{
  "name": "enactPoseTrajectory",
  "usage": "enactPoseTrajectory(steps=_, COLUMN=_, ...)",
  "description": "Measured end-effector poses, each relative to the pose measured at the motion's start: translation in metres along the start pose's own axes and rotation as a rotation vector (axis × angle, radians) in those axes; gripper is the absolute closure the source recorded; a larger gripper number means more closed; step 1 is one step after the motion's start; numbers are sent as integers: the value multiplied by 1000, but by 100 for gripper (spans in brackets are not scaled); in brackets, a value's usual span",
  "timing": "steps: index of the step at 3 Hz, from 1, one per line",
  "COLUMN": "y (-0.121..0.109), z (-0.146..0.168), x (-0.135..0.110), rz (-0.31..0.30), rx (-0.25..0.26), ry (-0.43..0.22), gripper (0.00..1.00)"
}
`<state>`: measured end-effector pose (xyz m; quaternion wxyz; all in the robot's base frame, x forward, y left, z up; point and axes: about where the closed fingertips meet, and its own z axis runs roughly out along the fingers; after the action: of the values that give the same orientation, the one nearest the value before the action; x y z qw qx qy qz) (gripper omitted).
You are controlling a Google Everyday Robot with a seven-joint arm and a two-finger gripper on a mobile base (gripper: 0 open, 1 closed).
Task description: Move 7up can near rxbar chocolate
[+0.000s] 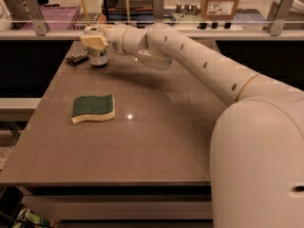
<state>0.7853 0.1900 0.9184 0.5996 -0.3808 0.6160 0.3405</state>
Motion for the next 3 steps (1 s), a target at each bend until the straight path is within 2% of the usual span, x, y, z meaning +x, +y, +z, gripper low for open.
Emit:
enactPoseTrajectory(steps=1, y=1, z=6, x=10, rz=24, rx=-9, ry=2, gripper=100)
enactPoseTrajectory(steps=2, y=1, z=6, x=11, rz=25, rx=-9, ry=2, gripper=100)
enactPoseTrajectory(steps=3, y=3, z=8, x=11, rz=25, rx=-13, ry=1, gripper=82)
